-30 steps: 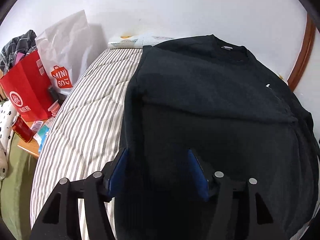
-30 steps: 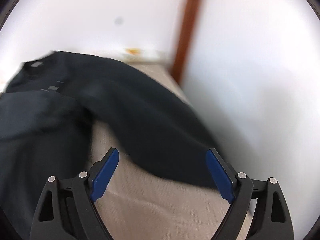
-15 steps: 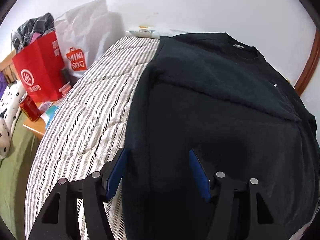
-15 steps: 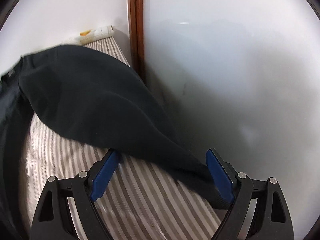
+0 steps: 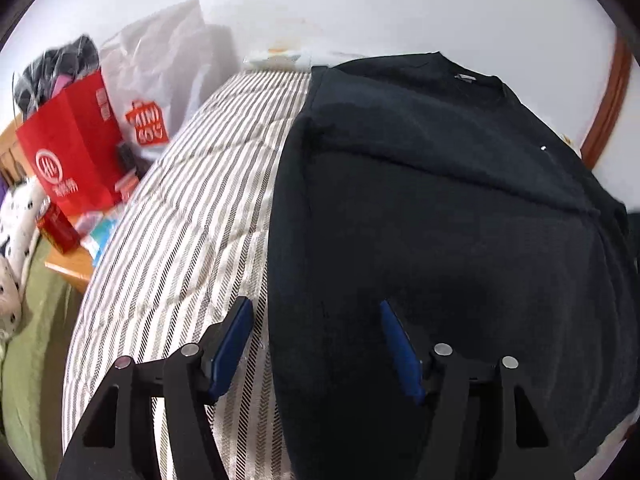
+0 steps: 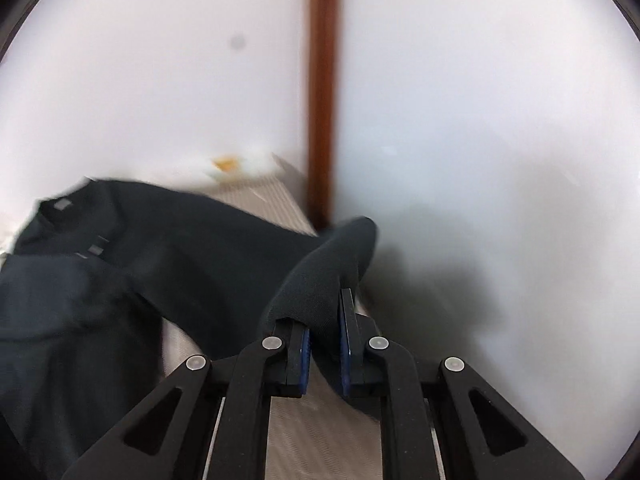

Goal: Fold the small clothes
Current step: 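Lay the held sleeve across the sweatshirt body and open the right gripper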

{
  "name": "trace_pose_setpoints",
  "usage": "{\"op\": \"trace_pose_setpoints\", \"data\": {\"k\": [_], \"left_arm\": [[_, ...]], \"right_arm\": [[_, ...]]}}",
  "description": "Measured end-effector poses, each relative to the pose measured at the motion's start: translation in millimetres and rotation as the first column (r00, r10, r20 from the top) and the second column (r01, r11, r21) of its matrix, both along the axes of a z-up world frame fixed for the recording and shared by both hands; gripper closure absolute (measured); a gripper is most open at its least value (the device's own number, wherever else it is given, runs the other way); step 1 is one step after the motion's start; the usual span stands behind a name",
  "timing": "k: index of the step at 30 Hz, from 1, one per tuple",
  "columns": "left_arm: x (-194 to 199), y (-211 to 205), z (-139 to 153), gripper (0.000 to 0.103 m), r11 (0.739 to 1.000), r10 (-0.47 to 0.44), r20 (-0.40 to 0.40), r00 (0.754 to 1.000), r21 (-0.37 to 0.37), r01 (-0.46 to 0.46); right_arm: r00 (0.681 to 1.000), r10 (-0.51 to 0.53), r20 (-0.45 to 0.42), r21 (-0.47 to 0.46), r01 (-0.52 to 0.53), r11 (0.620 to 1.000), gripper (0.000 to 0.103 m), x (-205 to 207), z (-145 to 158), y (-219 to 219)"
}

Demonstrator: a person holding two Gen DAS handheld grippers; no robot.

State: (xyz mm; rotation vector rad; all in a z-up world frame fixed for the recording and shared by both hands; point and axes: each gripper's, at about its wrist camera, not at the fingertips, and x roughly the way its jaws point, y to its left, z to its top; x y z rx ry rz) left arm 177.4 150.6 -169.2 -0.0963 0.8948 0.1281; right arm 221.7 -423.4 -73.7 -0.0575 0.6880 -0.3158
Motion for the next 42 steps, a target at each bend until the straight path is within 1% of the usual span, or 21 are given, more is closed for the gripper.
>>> {"op": "trace_pose_setpoints", "data": {"k": [3,5,6,9,11,13,17,19,21,23,25,26,27,28,30,31,34,36,38,39,42], "left_arm": [[-1,0,-1,0.036,1.0,-0.006,0.011,1.0,0.005,0.006],[-1,1,-2,0.031,1.0,-0.005,0.02,1.0,0.0,0.005],[-1,0,-2,0.031,1.0,-0.006,0.017,1.0,0.004,0.006],[1,-3,-3,0.027,1.0,-0.013,0.011,1.0,0.016,0.013],[1,-3,-4,0.024,1.0,-0.018,0.008,1.0,0.015,0.018],[2,-4,-4,0.022,1.0,-0.022,0.007,1.0,0.013,0.021],[2,-5,-5,0.02,1.0,-0.026,0.005,1.0,0.011,0.026],[2,-5,-5,0.019,1.0,-0.026,0.005,1.0,0.012,0.026],[2,-5,-5,0.019,1.0,-0.025,0.005,1.0,0.013,0.025],[2,-5,-5,0.018,1.0,-0.024,0.004,1.0,0.014,0.024],[3,-4,-6,0.011,1.0,-0.009,-0.004,1.0,0.021,0.009],[3,-3,-7,0.01,1.0,-0.004,-0.006,1.0,0.016,0.004],[3,-1,-7,0.01,1.0,-0.003,-0.005,1.0,0.01,0.003],[3,-1,-7,0.01,1.0,-0.003,-0.006,1.0,0.012,0.003],[4,-2,-7,0.009,1.0,-0.002,-0.007,1.0,0.017,0.002],[4,-1,-7,0.009,1.0,-0.002,-0.007,1.0,0.015,0.002],[4,-1,-7,0.009,1.0,-0.002,-0.007,1.0,0.015,0.002],[4,-1,-7,0.008,1.0,-0.002,-0.007,1.0,0.015,0.002],[4,-1,-7,0.008,1.0,-0.002,-0.007,1.0,0.016,0.002],[4,0,-7,0.008,1.0,-0.002,-0.007,1.0,0.015,0.002],[4,0,-7,0.008,1.0,-0.003,-0.007,1.0,0.015,0.003]], "right_arm": [[0.995,0.092,0.038,0.004,-0.092,0.996,0.092,19,18,47],[0.985,0.159,0.062,0.007,-0.16,0.987,0.092,32,26,84],[0.981,0.182,0.071,0.006,-0.183,0.983,0.092,25,30,98],[0.957,0.281,0.079,0.02,-0.283,0.959,0.092,36,33,151],[0.937,0.341,0.075,0.038,-0.345,0.938,0.092,46,28,187],[0.916,0.396,0.061,0.059,-0.399,0.915,0.092,48,18,216],[0.877,0.481,0.004,0.054,-0.48,0.876,0.091,72,-22,278],[0.872,0.487,-0.046,0.048,-0.485,0.873,0.09,86,-49,299],[0.868,0.486,-0.099,0.055,-0.483,0.874,0.089,89,-73,311],[0.859,0.485,-0.164,0.079,-0.478,0.875,0.081,92,-88,310],[0.842,0.492,-0.221,0.13,-0.475,0.87,0.052,89,-99,306],[0.826,0.516,-0.225,0.153,-0.493,0.856,0.047,81,-100,301],[0.822,0.523,-0.223,0.155,-0.5,0.852,0.041,75,-101,297],[0.826,0.52,-0.216,0.134,-0.503,0.854,0.038,63,-98,289],[0.844,0.506,-0.181,0.095,-0.497,0.863,0.035,40,-89,271],[0.852,0.497,-0.167,0.092,-0.488,0.868,0.034,32,-83,260],[0.891,0.427,-0.156,0.108,-0.414,0.904,0.033,19,-75,224],[0.906,0.387,-0.17,0.142,-0.366,0.92,0.033,17,-77,204],[0.908,0.381,-0.175,0.168,-0.354,0.92,0.035,16,-79,192],[0.909,0.379,-0.175,0.172,-0.351,0.92,0.037,15,-79,190],[0.907,0.391,-0.154,0.152,-0.37,0.917,0.044,16,-79,197]]}}
